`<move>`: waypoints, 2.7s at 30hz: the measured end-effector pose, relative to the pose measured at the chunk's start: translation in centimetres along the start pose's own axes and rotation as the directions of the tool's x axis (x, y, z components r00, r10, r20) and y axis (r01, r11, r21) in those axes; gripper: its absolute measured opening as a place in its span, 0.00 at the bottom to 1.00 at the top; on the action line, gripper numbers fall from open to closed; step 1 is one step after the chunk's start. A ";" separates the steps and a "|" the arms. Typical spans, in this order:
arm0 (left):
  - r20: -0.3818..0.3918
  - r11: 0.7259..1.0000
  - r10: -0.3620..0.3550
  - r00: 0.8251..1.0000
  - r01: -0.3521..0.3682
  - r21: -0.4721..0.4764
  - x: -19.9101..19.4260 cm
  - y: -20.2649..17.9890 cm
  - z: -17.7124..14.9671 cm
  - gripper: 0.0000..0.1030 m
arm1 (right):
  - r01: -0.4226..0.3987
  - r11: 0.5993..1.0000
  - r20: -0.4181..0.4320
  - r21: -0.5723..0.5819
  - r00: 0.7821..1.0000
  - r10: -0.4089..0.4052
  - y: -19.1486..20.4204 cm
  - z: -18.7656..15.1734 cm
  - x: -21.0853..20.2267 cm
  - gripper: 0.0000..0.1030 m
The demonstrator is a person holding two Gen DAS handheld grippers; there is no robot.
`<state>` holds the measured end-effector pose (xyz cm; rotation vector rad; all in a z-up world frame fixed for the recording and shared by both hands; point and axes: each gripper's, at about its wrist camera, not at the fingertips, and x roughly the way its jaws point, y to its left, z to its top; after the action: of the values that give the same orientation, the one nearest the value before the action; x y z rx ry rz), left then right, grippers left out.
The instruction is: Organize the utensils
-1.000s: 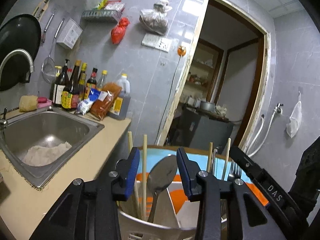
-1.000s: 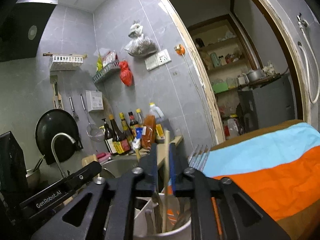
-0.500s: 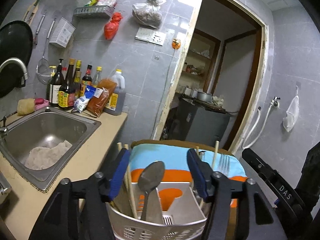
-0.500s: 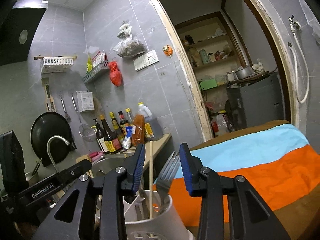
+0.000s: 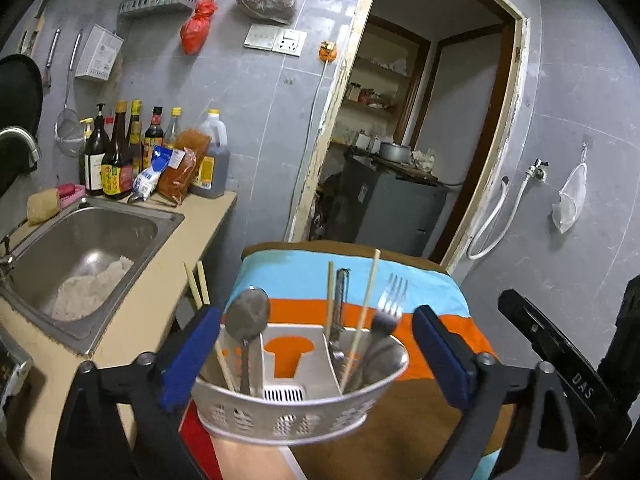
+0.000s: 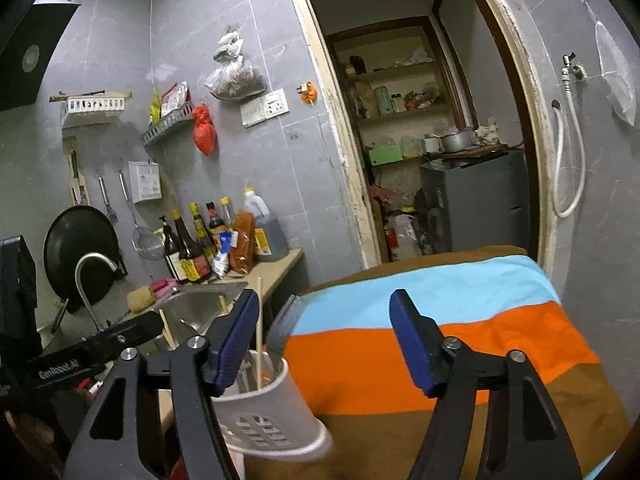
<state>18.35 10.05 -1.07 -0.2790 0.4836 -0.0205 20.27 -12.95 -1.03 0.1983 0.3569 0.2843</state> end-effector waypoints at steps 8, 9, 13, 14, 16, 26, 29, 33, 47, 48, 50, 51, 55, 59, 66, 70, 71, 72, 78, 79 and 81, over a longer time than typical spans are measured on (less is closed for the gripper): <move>-0.044 0.998 0.042 0.998 -0.040 0.046 -2.1 -3.1 -0.8 0.98 | 0.065 0.998 -0.041 -0.003 0.997 -0.065 -2.5 0.6 -3.6 0.75; -0.044 0.998 0.048 0.998 -0.046 0.049 -2.4 -3.4 -0.9 0.98 | 0.074 0.997 -0.044 -0.007 0.996 -0.075 -2.9 0.6 -4.1 0.77; -0.052 0.996 0.076 0.996 -0.073 0.057 -3.9 -4.9 -1.5 0.98 | 0.097 0.995 -0.049 -0.016 0.994 -0.097 -4.0 1.0 -6.1 0.82; -0.053 0.995 0.083 0.995 -0.080 0.061 -4.3 -5.2 -1.6 0.98 | 0.100 0.995 -0.050 -0.017 0.994 -0.101 -4.3 1.1 -6.6 0.83; -0.053 0.993 0.102 0.993 -0.098 0.072 -5.0 -5.9 -2.1 0.98 | 0.109 0.994 -0.055 -0.021 0.992 -0.110 -4.8 1.2 -7.6 0.84; -0.078 0.985 0.146 0.986 -0.138 0.102 -8.1 -7.8 -4.9 0.98 | 0.136 0.989 -0.076 -0.056 0.987 -0.140 -6.6 0.6 -12.0 0.92; -0.081 0.984 0.156 0.984 -0.147 0.105 -8.8 -8.0 -5.7 0.98 | 0.152 0.986 -0.089 -0.064 0.984 -0.157 -7.2 0.1 -13.1 0.93; -0.080 0.982 0.166 0.983 -0.157 0.105 -10.0 -8.4 -6.6 0.98 | 0.166 0.983 -0.102 -0.079 0.979 -0.174 -7.6 -0.7 -14.6 0.94; -0.061 0.980 0.152 0.986 -0.143 0.136 -13.8 -9.7 -9.8 0.98 | 0.191 0.979 -0.115 -0.067 0.974 -0.198 -8.3 -2.8 -19.9 0.98; -0.061 0.981 0.151 0.987 -0.142 0.133 -14.0 -9.7 -9.9 0.98 | 0.190 0.980 -0.116 -0.067 0.974 -0.197 -8.3 -3.0 -20.0 0.98; -0.064 0.983 0.147 0.987 -0.139 0.124 -14.3 -9.7 -10.1 0.98 | 0.187 0.980 -0.121 -0.066 0.974 -0.194 -8.3 -3.3 -20.5 0.98; -0.065 0.984 0.145 0.987 -0.136 0.119 -14.5 -9.7 -10.2 0.98 | 0.185 0.981 -0.126 -0.066 0.973 -0.192 -8.3 -3.4 -20.6 0.98; -0.074 0.984 0.145 0.987 -0.136 0.114 -14.9 -9.7 -10.7 0.98 | 0.182 0.981 -0.131 -0.074 0.973 -0.190 -8.2 -3.8 -21.0 0.98; -0.075 0.985 0.143 0.987 -0.135 0.111 -15.1 -9.7 -11.0 0.98 | 0.182 0.981 -0.125 -0.074 0.974 -0.190 -8.0 -3.9 -21.2 0.98; -0.063 0.984 0.143 0.988 -0.135 0.115 -15.5 -9.7 -11.0 0.98 | 0.176 0.982 -0.120 -0.076 0.976 -0.184 -8.0 -3.9 -21.4 0.98; -0.054 0.984 0.139 0.989 -0.132 0.120 -15.6 -9.8 -10.8 0.98 | 0.177 0.981 -0.117 -0.075 0.976 -0.185 -8.0 -3.8 -21.4 0.98; -0.051 0.984 0.138 0.989 -0.131 0.120 -15.6 -9.9 -10.8 0.98 | 0.178 0.981 -0.117 -0.075 0.976 -0.186 -7.9 -3.8 -21.5 0.98; -0.050 0.984 0.138 0.989 -0.131 0.119 -15.7 -9.9 -10.8 0.98 | 0.177 0.981 -0.118 -0.076 0.976 -0.185 -8.1 -3.5 -21.4 0.98; -0.041 0.986 0.133 0.990 -0.128 0.110 -15.8 -9.9 -10.7 0.98 | 0.177 0.981 -0.118 -0.075 0.976 -0.185 -8.1 -3.6 -21.4 0.98; -0.042 0.986 0.133 0.990 -0.128 0.111 -15.8 -9.9 -10.6 0.98 | 0.176 0.981 -0.117 -0.075 0.976 -0.184 -8.0 -3.6 -21.4 0.98; -0.042 0.986 0.132 0.990 -0.127 0.111 -15.8 -9.9 -10.6 0.98 | 0.177 0.981 -0.118 -0.075 0.976 -0.185 -8.0 -3.6 -21.4 0.98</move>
<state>-0.08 -0.90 -0.19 -0.1403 0.5467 0.0735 1.65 -26.59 0.51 0.0841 0.4861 0.1280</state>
